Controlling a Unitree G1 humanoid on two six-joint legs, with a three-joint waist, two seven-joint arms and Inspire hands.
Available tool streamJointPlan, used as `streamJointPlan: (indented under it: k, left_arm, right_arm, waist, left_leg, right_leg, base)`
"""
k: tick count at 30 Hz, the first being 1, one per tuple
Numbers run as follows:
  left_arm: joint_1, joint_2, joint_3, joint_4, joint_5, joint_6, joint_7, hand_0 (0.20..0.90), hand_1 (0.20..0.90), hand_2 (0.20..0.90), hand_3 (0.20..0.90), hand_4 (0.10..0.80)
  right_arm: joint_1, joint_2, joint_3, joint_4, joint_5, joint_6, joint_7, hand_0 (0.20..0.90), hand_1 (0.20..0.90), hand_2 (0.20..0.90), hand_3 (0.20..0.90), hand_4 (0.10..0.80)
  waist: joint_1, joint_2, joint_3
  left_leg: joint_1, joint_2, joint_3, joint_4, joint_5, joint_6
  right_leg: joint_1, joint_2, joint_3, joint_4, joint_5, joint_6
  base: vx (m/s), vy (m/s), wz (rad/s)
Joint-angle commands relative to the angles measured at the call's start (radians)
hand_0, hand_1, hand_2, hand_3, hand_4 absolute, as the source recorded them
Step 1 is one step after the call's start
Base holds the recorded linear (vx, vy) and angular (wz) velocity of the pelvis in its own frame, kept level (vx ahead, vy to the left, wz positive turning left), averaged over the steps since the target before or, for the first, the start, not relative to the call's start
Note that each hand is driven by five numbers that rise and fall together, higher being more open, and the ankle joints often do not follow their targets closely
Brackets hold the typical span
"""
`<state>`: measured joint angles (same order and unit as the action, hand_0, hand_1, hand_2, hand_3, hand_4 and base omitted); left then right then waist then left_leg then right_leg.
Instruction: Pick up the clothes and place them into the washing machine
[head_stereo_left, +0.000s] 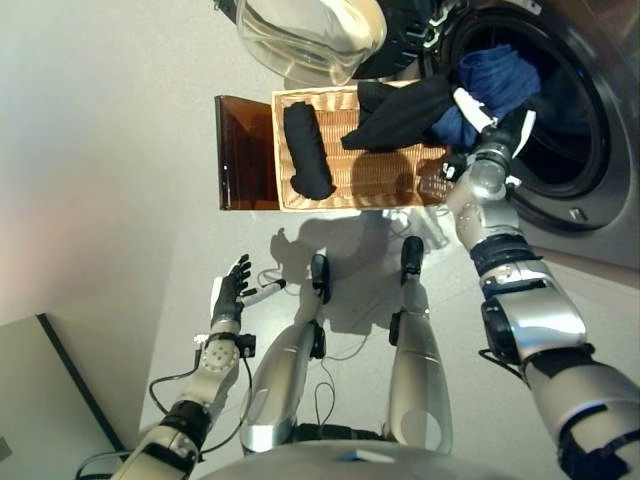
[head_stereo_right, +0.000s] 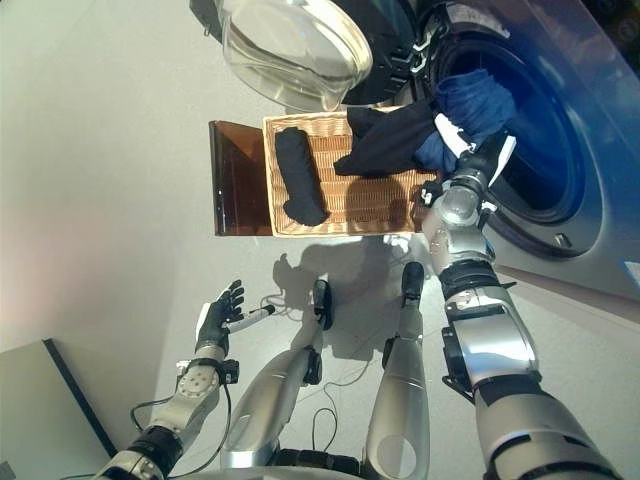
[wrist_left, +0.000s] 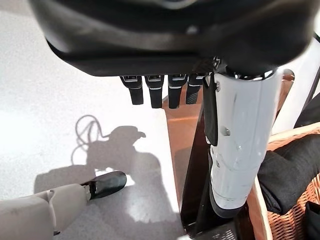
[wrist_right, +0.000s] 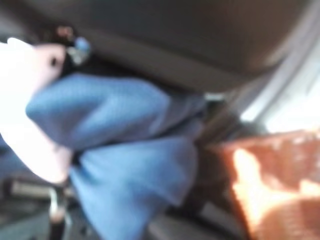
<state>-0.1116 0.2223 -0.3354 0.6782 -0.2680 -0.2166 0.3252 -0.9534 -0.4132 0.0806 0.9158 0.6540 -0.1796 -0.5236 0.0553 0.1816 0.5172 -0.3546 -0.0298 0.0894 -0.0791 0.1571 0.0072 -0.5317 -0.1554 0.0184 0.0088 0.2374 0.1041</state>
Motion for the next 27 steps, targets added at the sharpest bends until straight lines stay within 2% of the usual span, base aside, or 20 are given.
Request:
streamJointPlan:
  k: [1,8,18,27]
  left_arm:
    - [0.041,-0.006,-0.027,-0.001,-0.011,-0.011,0.002,0.9,0.9,0.9,0.9,0.8]
    - [0.041,-0.015,-0.05,0.013,-0.033,-0.013,-0.011,0.9,0.9,0.9,0.9,0.8]
    - [0.035,-0.014,-0.086,0.054,-0.057,-0.011,-0.038,0.9,0.9,0.9,0.9,0.8]
    - [0.035,-0.02,-0.104,0.098,-0.075,0.0,-0.052,0.9,0.9,0.9,0.9,0.8]
  right_arm:
    - [-0.107,-0.047,-0.032,-0.089,0.103,-0.165,0.024,0.2,0.2,0.2,0.2,0.3]
    - [-0.193,-0.114,-0.109,-0.001,0.253,-0.214,0.024,0.2,0.2,0.2,0.2,0.3]
    - [-0.415,-0.347,-0.141,0.184,0.46,-0.248,0.036,0.2,0.2,0.2,0.2,0.3]
    - [-0.519,-0.465,-0.165,0.214,0.622,-0.334,0.023,0.2,0.2,0.2,0.2,0.3]
  waist:
    - [0.005,0.067,-0.069]
    - [0.004,0.082,-0.077]
    - [0.019,0.101,-0.119]
    - [0.021,0.111,-0.152]
  left_leg:
    - [-0.002,-0.034,-0.012,-0.003,-0.041,-0.055]
    - [0.001,-0.038,-0.014,-0.006,-0.044,-0.056]
    - [0.009,-0.047,-0.021,-0.008,-0.053,-0.061]
    - [0.014,-0.052,-0.029,-0.008,-0.053,-0.067]
  right_leg:
    - [-0.005,0.03,-0.022,0.177,-0.215,-0.01]
    - [-0.008,0.029,-0.017,0.183,-0.221,-0.01]
    - [-0.002,0.02,-0.019,0.185,-0.231,-0.004]
    - [0.009,0.017,-0.021,0.182,-0.235,-0.003]
  base:
    - [0.0,0.0,0.0]
    - [0.004,0.0,0.01]
    - [0.018,0.004,0.05]
    - [0.016,-0.001,0.03]
